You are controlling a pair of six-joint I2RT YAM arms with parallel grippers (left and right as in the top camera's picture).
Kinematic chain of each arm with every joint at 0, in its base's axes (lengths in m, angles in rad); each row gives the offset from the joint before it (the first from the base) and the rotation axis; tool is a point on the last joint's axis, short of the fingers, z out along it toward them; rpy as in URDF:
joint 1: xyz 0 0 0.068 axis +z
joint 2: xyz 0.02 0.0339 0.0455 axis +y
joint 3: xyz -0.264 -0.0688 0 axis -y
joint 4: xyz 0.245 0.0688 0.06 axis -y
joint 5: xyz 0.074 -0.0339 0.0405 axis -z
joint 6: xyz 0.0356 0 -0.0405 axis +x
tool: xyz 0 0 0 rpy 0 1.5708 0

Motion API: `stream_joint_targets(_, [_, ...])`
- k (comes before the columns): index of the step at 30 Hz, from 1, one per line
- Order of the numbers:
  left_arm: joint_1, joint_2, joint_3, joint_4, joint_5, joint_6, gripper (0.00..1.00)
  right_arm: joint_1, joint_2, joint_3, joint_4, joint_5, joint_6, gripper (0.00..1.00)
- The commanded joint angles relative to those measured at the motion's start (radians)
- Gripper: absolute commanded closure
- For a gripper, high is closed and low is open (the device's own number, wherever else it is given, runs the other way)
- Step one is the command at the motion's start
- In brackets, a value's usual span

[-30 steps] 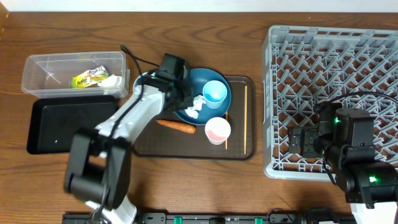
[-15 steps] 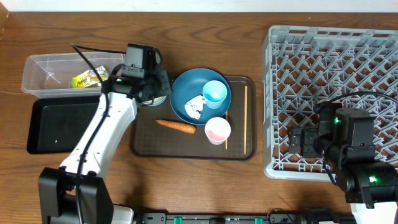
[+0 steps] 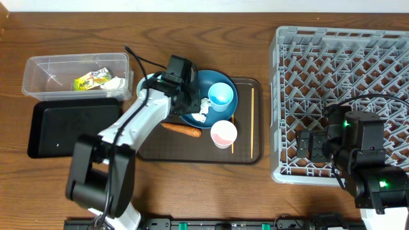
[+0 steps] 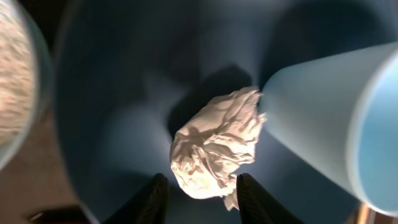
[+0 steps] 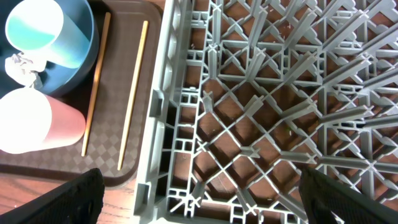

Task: Sort waste into correct bins and load items into the dishwasher rack
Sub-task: 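Reach left gripper into the blue plate and grasp the crumpled tissue, then carry the tissue left and drop it into the clear bin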

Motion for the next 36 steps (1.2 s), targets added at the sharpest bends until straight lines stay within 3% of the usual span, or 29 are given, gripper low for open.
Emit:
stream_joint_targets(1, [-0.009, 0.029, 0.008, -0.002, -0.002, 0.006, 0.57, 0.004, -0.002, 0.018, -0.001, 0.002, -0.01, 0.01])
stream_joint_targets(10, [-0.01, 0.123, 0.008, 0.001, -0.001, 0.007, 0.56, 0.004, -0.002, 0.018, -0.001, 0.002, -0.01, 0.01])
stream_joint_targets(14, [-0.01, 0.132, 0.008, 0.014, -0.002, 0.007, 0.94, 0.004, -0.002, 0.018, -0.001, 0.002, -0.01, 0.01])
stream_joint_targets(23, [-0.007, 0.047, 0.016, 0.027, -0.003, 0.008, 0.94, 0.004, -0.002, 0.018, -0.001, 0.002, -0.01, 0.01])
stream_joint_targets(28, [0.011, -0.048, 0.016, 0.024, -0.079, 0.008, 0.94, 0.004, -0.002, 0.018, -0.002, 0.002, -0.01, 0.01])
stream_joint_targets(36, [0.155, -0.201, 0.018, 0.056, -0.175, 0.021, 0.94, 0.004, -0.002, 0.018, -0.002, 0.002, -0.01, 0.01])
